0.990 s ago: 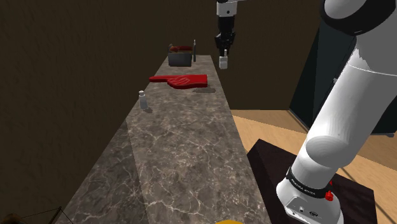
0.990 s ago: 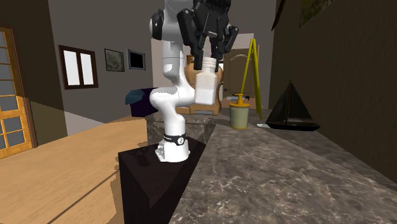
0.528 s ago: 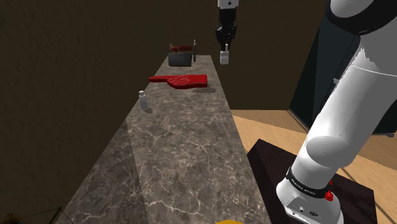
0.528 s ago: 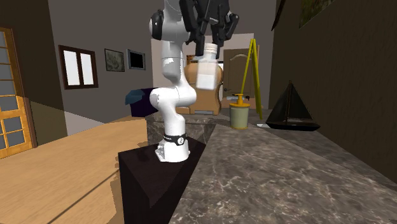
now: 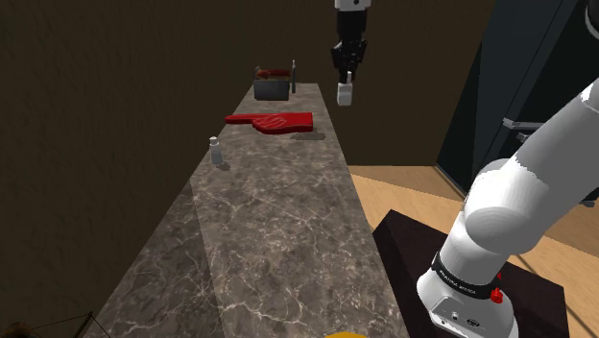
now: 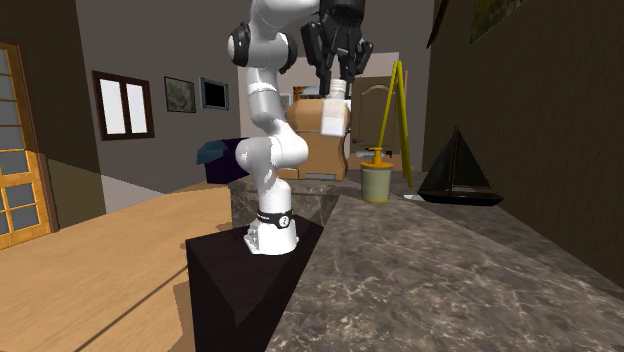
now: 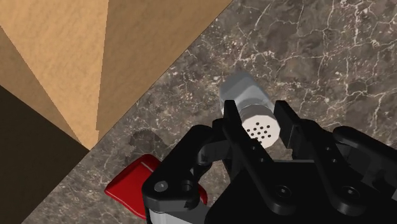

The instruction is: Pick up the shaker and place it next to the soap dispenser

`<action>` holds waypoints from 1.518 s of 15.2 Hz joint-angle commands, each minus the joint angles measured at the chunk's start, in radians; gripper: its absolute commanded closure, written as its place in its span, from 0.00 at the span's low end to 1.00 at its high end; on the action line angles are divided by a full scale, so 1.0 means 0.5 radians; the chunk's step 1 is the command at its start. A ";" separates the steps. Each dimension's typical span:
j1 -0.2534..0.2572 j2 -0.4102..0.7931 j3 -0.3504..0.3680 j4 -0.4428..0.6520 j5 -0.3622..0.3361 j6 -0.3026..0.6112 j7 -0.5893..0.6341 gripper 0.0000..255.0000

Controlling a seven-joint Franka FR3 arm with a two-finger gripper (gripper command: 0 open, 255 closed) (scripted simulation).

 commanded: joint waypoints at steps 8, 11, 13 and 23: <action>0.080 -0.537 0.255 -0.448 0.062 -0.132 0.320 1.00; 0.111 -0.690 0.349 -0.550 0.117 -0.195 0.426 1.00; 0.134 -0.785 0.414 -0.605 0.161 -0.241 0.498 1.00; 0.261 -1.160 0.768 -0.746 0.464 -0.484 0.885 1.00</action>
